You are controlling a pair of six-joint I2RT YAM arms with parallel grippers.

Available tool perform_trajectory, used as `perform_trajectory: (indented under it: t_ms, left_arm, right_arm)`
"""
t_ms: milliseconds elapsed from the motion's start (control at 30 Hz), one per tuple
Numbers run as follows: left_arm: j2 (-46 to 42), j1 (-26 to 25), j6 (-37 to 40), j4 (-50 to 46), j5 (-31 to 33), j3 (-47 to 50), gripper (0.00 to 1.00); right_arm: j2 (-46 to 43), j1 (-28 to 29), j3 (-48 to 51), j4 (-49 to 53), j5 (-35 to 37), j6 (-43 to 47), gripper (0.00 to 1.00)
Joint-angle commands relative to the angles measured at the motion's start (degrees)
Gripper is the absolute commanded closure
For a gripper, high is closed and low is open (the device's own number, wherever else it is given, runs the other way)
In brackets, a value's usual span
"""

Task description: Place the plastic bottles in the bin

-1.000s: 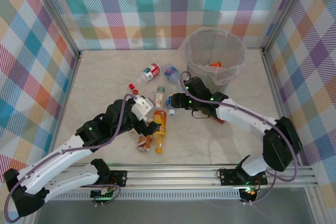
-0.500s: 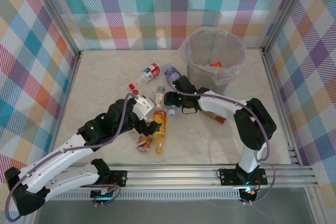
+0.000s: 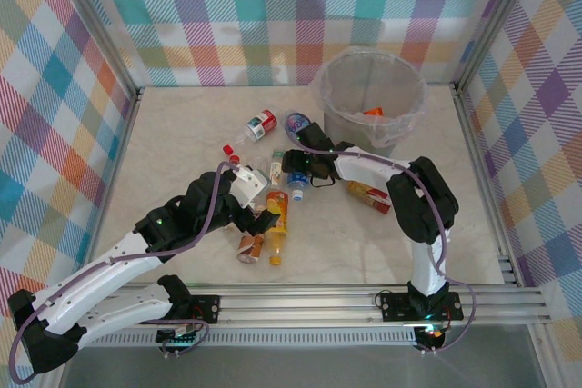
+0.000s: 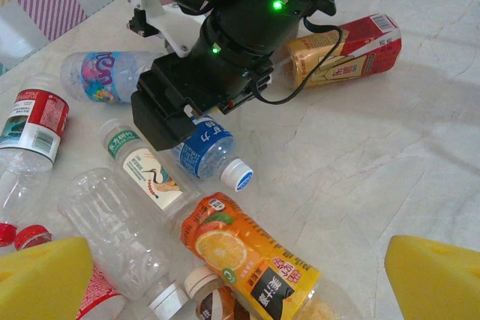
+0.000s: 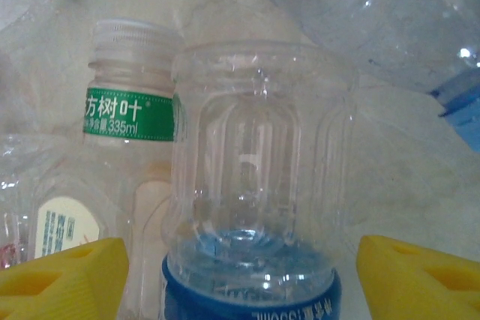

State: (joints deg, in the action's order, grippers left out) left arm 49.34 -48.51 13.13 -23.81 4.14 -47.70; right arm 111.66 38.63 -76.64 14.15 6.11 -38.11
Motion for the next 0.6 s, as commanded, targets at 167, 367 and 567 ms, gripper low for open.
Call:
perform_trajectory:
  t_ms: [167, 367, 567]
  left_arm:
    - [0.07, 0.0, 0.23, -0.1, 0.12, -0.2, 0.0]
    - [0.14, 0.08, 0.33, -0.3, 0.08, -0.27, 0.0]
    - [0.04, 0.05, 0.4, -0.36, 0.01, -0.27, 0.0]
  right_arm:
    - [2.9, -0.49, -2.9, 0.39, 0.33, 1.37, 0.25]
    - [2.62, -0.49, -2.74, 0.5, 0.58, 1.89, 0.33]
    - [1.56, -0.49, -1.78, 0.57, 1.06, 2.47, 0.38]
